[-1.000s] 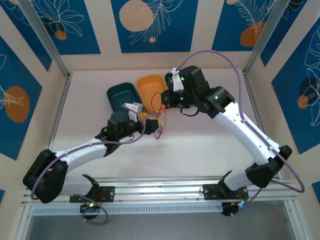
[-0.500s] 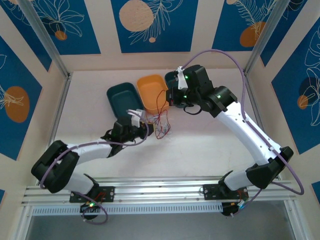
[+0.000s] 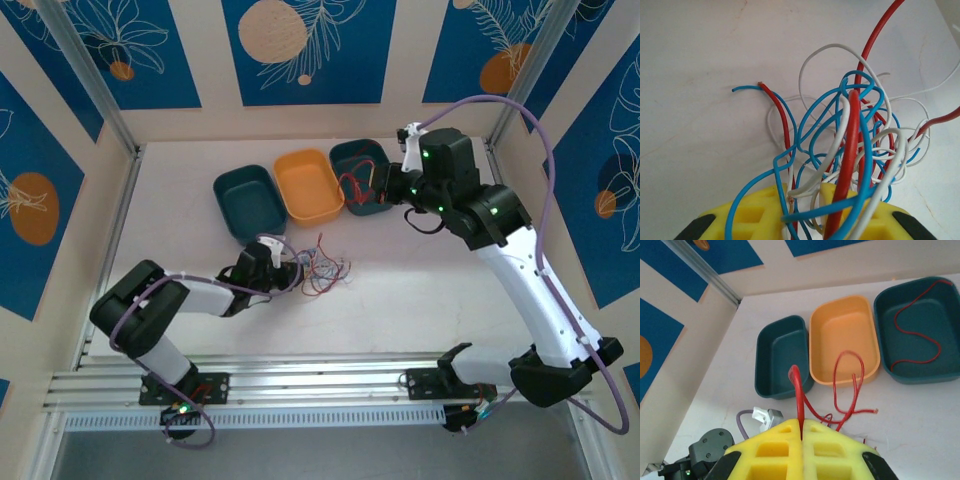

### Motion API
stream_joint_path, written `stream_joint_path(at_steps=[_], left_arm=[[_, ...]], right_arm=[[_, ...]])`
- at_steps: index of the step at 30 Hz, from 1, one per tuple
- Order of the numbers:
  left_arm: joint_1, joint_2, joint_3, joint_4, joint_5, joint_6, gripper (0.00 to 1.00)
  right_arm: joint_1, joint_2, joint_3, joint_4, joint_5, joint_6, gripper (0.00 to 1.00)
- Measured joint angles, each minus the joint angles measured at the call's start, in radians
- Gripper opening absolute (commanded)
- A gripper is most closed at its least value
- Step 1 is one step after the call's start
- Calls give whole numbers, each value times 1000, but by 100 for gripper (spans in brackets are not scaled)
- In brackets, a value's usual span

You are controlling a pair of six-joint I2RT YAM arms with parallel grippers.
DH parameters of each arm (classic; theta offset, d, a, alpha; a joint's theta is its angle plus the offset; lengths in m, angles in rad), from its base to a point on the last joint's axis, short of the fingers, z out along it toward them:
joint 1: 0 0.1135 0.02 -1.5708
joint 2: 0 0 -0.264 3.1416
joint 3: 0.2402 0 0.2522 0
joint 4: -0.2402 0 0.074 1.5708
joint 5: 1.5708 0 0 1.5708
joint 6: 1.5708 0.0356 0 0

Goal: Untangle the cables

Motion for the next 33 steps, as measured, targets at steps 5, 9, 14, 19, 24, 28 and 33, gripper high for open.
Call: stream_joint_path(at_steps=[5,9,14,19,24,28,33], left_arm=[[0,4,0,18,-1,-22,47],[0,-11,0,13,-5,-20,64],[0,-79,0,-21,-15,-12,89],[0,-166,1,-78,-27,12,100],[0,-241,4,-146,-52,36,100],[0,-301,5,-192,-80,54,100],[0,-369,5,-244,-125,73,100]], right_arm=[[-24,13,45,-37,3,-7,0],[-60,44,61,-56,-4,-10,0],[-118,93,68,-70,-43,-10,0],[-175,146,97,-77,-96,-10,0],[-209,205,146,-77,-105,-26,0],[-227,277,197,-75,-77,-51,0],[-246,397,249,-42,-29,-90,0]])
